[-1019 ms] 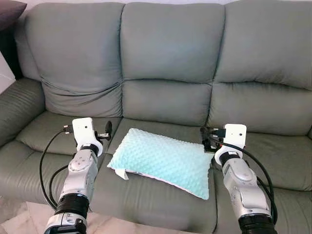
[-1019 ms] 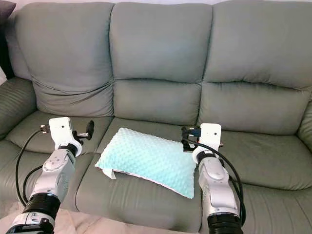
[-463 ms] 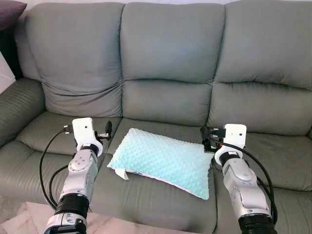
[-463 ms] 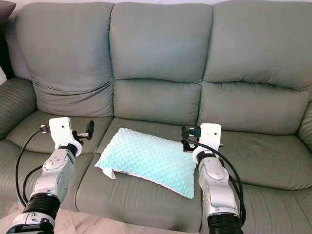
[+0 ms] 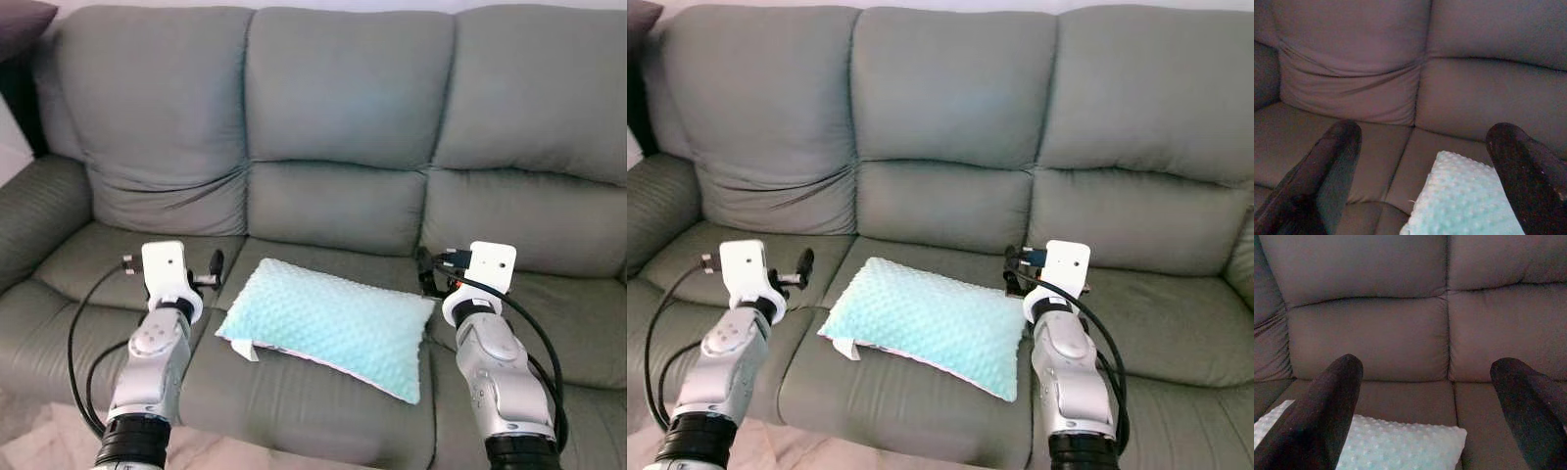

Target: Move the pillow to the sofa

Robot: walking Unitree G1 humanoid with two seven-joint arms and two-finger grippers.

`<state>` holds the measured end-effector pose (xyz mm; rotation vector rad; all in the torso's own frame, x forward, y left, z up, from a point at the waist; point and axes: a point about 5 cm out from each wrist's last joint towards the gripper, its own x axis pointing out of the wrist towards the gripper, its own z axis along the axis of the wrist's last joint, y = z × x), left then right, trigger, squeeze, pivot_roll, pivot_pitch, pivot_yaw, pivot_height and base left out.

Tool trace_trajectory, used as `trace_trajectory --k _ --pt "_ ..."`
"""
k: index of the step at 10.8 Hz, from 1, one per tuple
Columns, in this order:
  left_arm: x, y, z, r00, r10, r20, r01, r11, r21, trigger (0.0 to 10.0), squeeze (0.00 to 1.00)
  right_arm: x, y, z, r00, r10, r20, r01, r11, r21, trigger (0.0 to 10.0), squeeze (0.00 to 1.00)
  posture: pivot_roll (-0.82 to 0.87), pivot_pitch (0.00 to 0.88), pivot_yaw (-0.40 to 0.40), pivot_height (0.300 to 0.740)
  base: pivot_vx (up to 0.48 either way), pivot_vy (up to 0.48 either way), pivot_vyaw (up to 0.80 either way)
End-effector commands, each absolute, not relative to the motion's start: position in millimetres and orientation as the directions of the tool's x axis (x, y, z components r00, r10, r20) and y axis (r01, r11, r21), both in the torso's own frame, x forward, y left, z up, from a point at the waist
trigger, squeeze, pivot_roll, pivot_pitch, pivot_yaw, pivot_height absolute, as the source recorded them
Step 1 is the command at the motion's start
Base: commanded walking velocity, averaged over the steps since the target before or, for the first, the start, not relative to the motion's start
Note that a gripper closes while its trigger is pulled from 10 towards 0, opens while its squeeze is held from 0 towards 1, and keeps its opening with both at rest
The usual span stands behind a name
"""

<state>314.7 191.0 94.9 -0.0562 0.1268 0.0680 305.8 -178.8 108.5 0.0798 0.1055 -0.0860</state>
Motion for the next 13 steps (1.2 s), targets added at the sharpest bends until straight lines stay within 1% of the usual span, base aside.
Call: trace_trajectory --k 1,2,5,7,9,13 --pt "311.6 193.4 93.0 0.988 0.064 -0.138 -0.068 0.997 -0.027 10.0 0.00 302.7 -181.8 109.4 0.989 -0.093 -0.113 0.103 0.991 0.090 10.0 0.00 -0.14 0.007 0.036 0.740 0.000 0.000 0.00" --pt "308.1 193.3 88.0 0.988 0.050 -0.143 -0.052 0.999 -0.007 10.0 0.00 297.9 -183.6 104.4 0.986 -0.097 -0.135 0.111 0.989 0.096 10.0 0.00 -0.15 0.012 0.038 0.740 0.000 0.000 0.00" --pt "298.1 191.5 78.4 0.984 0.041 -0.173 -0.042 0.999 -0.003 10.0 0.00 274.1 -188.7 89.0 0.974 -0.113 -0.195 0.132 0.987 0.089 10.0 0.00 -0.16 0.025 0.039 0.740 0.000 0.000 0.00" --pt "300.8 184.6 80.5 0.987 0.023 -0.162 -0.025 1.000 -0.012 10.0 0.00 276.1 -187.2 92.5 0.976 -0.111 -0.185 0.129 0.988 0.086 10.0 0.00 -0.16 0.023 0.037 0.740 0.000 0.000 0.00" --pt "301.6 183.1 82.5 0.988 0.015 -0.154 -0.017 1.000 -0.011 10.0 0.00 280.2 -185.3 98.0 0.982 -0.086 -0.167 0.095 0.994 0.046 10.0 0.00 -0.16 0.021 0.032 0.740 0.000 0.000 0.00" --pt "301.6 181.1 83.3 0.989 0.007 -0.150 -0.014 0.999 -0.042 10.0 0.00 282.4 -182.7 98.0 0.984 -0.060 -0.167 0.066 0.997 0.028 10.0 0.00 -0.16 0.016 0.023 0.740 0.000 0.000 0.80"
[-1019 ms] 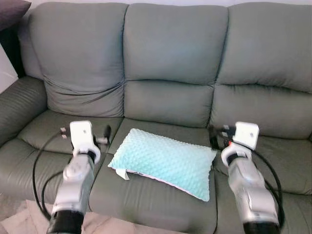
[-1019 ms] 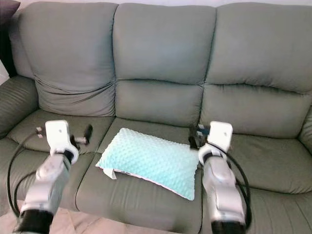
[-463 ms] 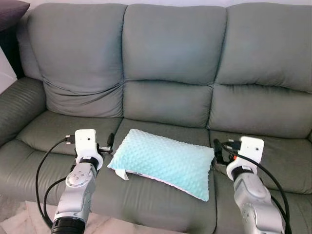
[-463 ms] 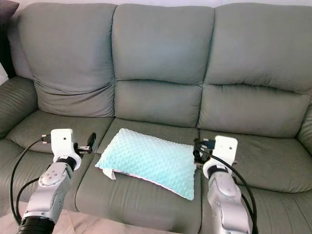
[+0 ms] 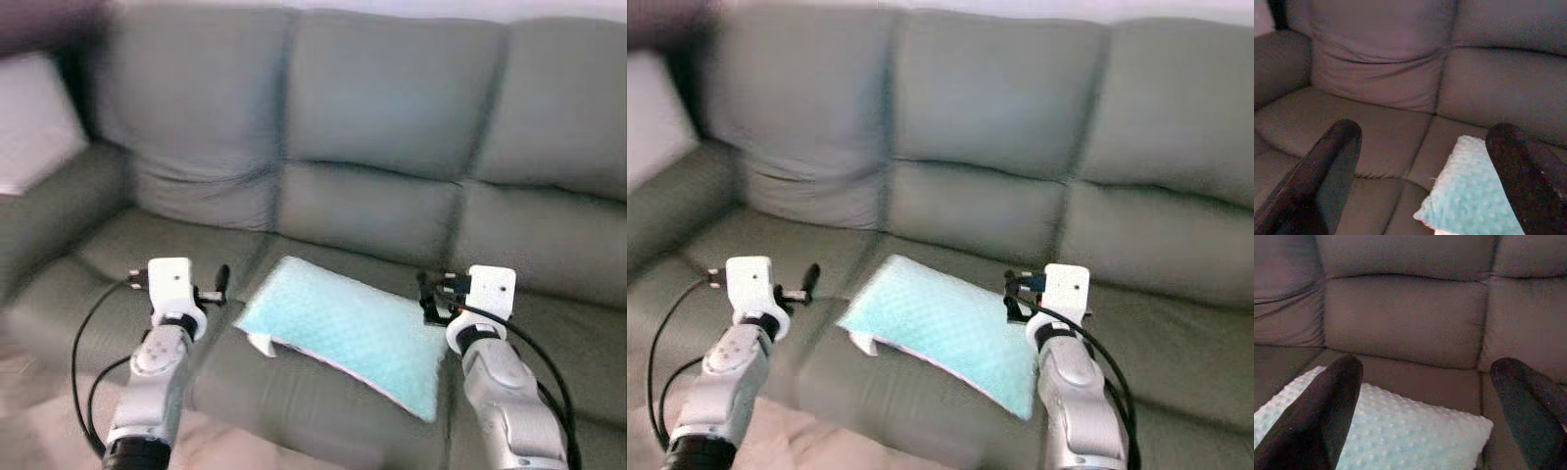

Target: Move the pillow to the sofa

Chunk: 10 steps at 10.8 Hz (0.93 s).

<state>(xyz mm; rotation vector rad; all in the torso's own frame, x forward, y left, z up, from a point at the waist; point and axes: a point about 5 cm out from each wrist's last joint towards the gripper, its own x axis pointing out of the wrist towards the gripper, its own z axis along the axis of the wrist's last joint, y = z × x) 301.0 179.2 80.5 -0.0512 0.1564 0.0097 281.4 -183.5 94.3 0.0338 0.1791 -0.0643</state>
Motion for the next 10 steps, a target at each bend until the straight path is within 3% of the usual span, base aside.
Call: trace_trajectory --k 1,10 --pt "303.2 178.3 84.3 0.989 0.002 -0.147 -0.010 0.999 -0.051 10.0 0.00 283.9 -181.3 99.0 0.985 -0.053 -0.164 0.058 0.998 0.026 10.0 0.00 -0.16 0.013 0.024 0.740 0.000 0.000 0.80" --pt "301.7 181.9 82.3 0.986 0.014 -0.167 -0.029 0.996 -0.090 10.0 0.00 287.1 -179.7 99.8 0.987 -0.043 -0.157 0.049 0.998 0.033 10.0 0.00 -0.15 0.022 0.027 0.740 0.000 0.000 0.80"
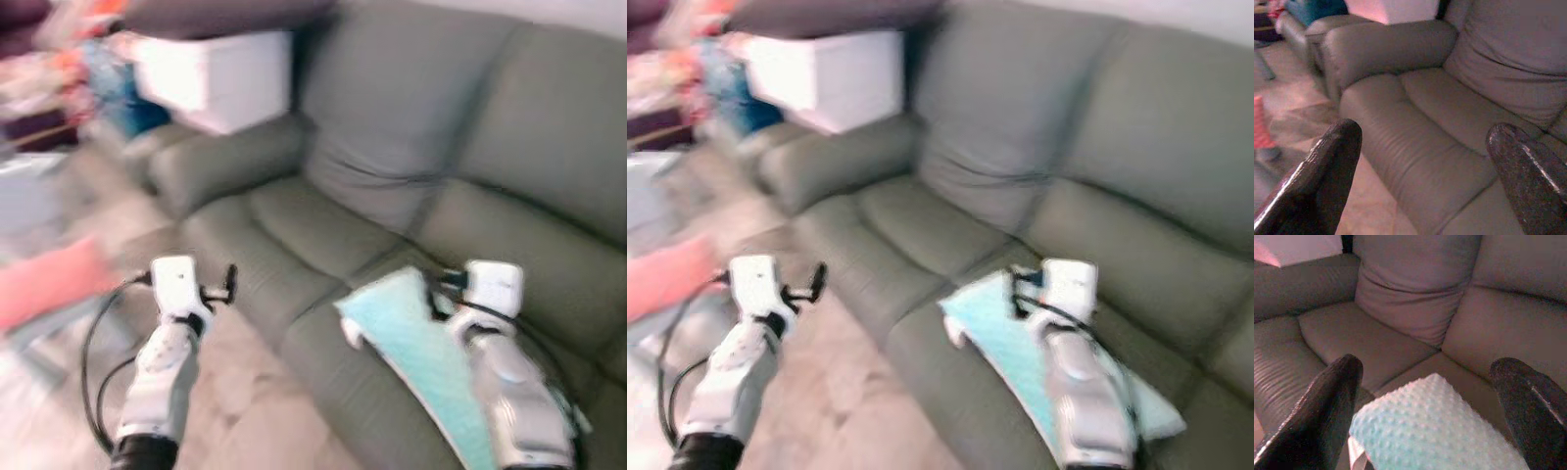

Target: Move the pillow to the sofa

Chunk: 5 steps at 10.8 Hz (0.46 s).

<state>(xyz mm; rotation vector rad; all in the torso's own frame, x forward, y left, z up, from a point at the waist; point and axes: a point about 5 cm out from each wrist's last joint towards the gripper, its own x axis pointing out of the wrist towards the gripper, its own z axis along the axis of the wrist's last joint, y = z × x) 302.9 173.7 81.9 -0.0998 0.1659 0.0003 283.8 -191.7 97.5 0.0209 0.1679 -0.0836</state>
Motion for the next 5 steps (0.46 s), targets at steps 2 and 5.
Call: trace_trajectory --k 2,5 --pt "301.6 181.8 82.3 0.985 0.016 -0.172 -0.033 0.995 -0.096 10.0 0.00 288.4 -180.6 101.5 0.988 -0.046 -0.148 0.054 0.997 0.052 10.0 0.00 -0.16 0.023 0.027 0.740 0.000 0.000 0.26" --pt "302.1 182.5 81.5 0.984 0.018 -0.178 -0.036 0.994 -0.099 10.0 0.00 289.1 -181.4 101.7 0.988 -0.047 -0.148 0.056 0.997 0.056 10.0 0.00 -0.16 0.024 0.025 0.740 0.000 0.299 0.00"
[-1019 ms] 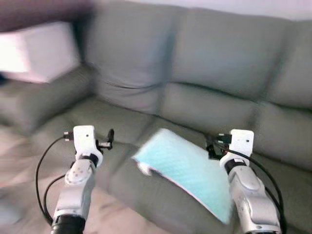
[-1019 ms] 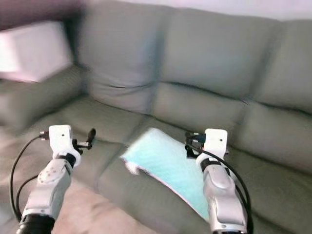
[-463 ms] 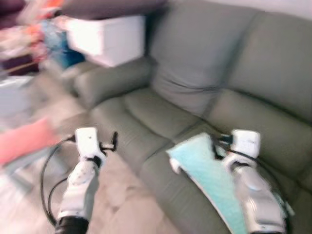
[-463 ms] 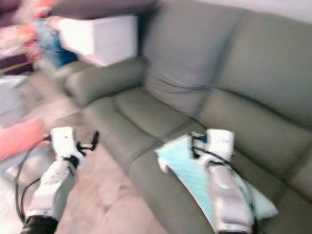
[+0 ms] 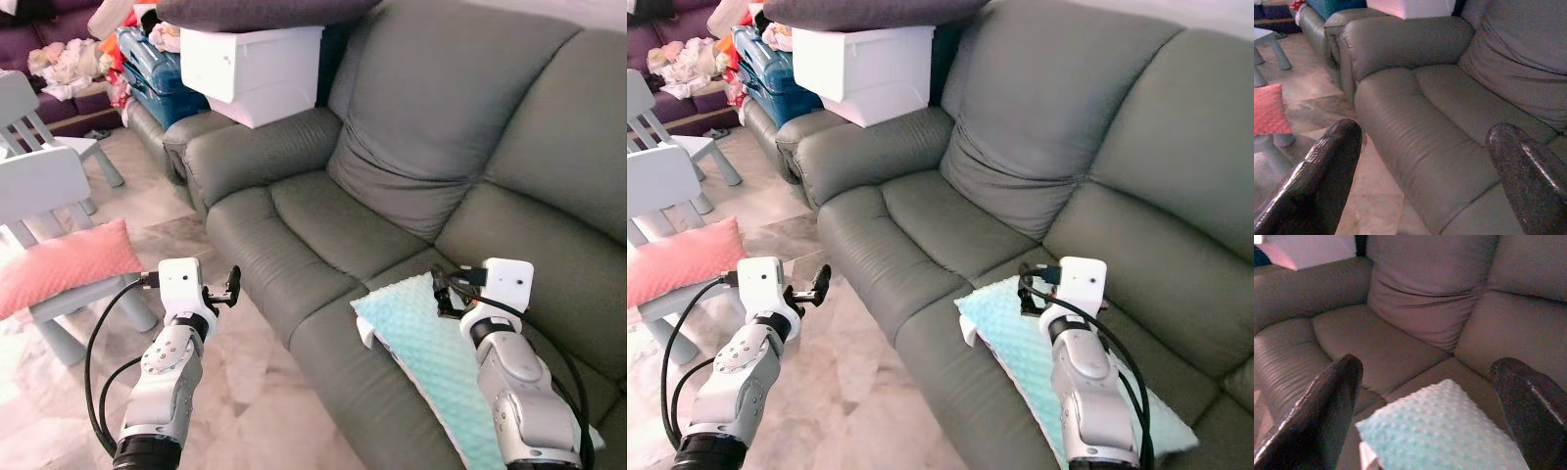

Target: Move the pillow to the sofa

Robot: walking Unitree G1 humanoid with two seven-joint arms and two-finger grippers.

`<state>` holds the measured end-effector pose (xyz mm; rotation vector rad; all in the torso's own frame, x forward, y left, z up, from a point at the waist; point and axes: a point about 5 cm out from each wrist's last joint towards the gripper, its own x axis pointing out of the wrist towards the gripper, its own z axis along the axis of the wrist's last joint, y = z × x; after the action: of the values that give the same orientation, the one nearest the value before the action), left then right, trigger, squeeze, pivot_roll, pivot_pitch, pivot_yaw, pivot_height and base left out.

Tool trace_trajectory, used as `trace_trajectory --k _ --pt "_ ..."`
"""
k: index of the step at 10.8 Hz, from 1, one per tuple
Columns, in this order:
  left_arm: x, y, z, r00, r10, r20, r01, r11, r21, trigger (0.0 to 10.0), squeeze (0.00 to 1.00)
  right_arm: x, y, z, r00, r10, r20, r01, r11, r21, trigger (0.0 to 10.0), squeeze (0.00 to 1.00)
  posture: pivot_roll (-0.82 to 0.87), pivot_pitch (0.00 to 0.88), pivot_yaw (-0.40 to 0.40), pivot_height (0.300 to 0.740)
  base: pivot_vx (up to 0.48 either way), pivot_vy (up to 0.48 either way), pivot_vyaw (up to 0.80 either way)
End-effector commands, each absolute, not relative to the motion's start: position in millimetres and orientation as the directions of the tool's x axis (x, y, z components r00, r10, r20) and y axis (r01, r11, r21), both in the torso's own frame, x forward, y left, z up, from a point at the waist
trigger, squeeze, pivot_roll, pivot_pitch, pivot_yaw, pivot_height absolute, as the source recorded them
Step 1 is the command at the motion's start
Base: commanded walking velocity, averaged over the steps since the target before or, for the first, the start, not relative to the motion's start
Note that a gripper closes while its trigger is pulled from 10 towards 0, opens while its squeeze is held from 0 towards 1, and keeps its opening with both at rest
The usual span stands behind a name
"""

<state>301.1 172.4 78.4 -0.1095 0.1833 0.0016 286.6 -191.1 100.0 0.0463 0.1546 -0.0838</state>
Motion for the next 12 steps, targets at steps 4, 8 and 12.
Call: trace_trajectory --k 4,8,12 --pt "301.3 179.3 79.9 0.983 0.003 -0.185 -0.024 0.994 -0.107 10.0 0.00 290.3 -181.3 102.3 0.989 -0.049 -0.142 0.058 0.996 0.060 10.0 0.00 -0.16 0.022 0.026 0.740 0.000 0.468 0.00" --pt "301.5 179.2 80.6 0.983 0.000 -0.182 -0.020 0.994 -0.108 10.0 0.00 290.3 -181.3 102.7 0.989 -0.052 -0.138 0.062 0.996 0.069 10.0 0.00 -0.16 0.027 0.028 0.740 0.000 0.468 0.00" --pt "301.0 179.7 79.9 0.982 0.000 -0.187 -0.020 0.994 -0.106 10.0 0.00 291.3 -180.8 103.4 0.990 -0.045 -0.131 0.056 0.995 0.077 10.0 0.00 -0.15 0.022 0.024 0.740 0.000 0.469 0.00"
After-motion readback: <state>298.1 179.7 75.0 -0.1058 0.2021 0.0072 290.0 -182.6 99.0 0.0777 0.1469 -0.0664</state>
